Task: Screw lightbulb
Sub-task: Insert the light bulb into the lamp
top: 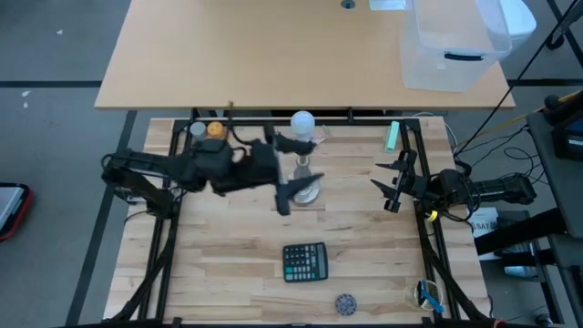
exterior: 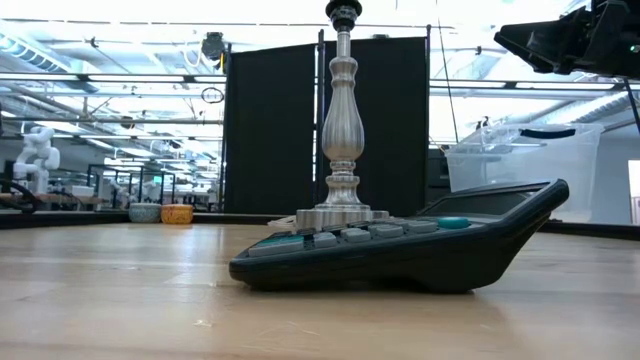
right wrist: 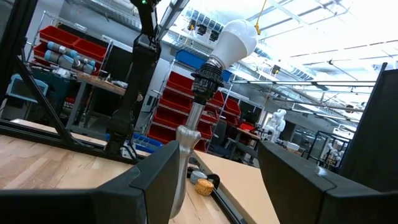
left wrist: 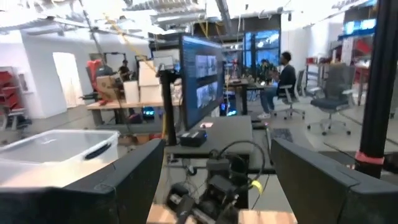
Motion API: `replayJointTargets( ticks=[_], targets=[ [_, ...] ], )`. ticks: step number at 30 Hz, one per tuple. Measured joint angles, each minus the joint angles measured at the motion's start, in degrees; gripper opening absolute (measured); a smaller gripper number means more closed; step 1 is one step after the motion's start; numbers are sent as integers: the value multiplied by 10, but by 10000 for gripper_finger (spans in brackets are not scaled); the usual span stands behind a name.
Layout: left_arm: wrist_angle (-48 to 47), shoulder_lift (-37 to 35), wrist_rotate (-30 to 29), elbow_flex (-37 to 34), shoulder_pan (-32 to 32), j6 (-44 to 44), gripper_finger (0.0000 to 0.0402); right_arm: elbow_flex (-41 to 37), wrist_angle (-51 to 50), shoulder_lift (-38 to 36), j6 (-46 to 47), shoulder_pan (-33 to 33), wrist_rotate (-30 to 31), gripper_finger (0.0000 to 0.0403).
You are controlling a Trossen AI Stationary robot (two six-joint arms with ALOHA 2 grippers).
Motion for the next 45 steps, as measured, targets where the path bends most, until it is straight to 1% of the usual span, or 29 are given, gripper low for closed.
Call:
replayJointTargets(
  ticks=[2, 5, 10, 13, 16, 18, 20, 23, 25, 27, 30, 33, 38, 45],
  targets=[
    [-7, -22, -10, -9, 5, -2, 302, 0, -1, 0, 0, 0, 0, 212],
    [0, -72, -18, -67, 16, -5, 302, 0, -2, 0, 0, 0, 0, 212],
    [118, -165, -19, -227, 37, -1, 302, 0, -4, 0, 0, 0, 0, 212],
    [194, -204, -19, -325, 50, 9, 302, 0, -4, 0, 0, 0, 0, 212],
    [240, -227, -19, -406, 71, 1, 302, 0, -4, 0, 0, 0, 0, 212],
    [277, -229, -22, -444, 92, -11, 302, 0, -4, 0, 0, 0, 0, 212],
    [301, -228, -41, -473, 117, -23, 302, 0, -4, 0, 0, 0, 0, 212],
    [310, -225, -50, -497, 168, -62, 302, 0, -4, 0, 0, 0, 0, 212],
    [308, -225, -39, -509, 199, -90, 302, 0, -4, 0, 0, 0, 0, 212],
    [307, -225, -14, -515, 223, -108, 302, 0, -4, 0, 0, 0, 0, 212],
    [309, -225, 38, -515, 251, -112, 302, 0, -4, 0, 0, 0, 0, 212],
    [305, -225, 68, -515, 265, -112, 302, 0, -4, 0, 0, 0, 0, 212],
    [292, -225, 71, -515, 276, -112, 302, 0, -5, 0, 0, 0, 0, 212],
    [267, -225, 71, -515, 269, -113, 302, 0, -9, 0, 0, 0, 0, 212]
  ],
)
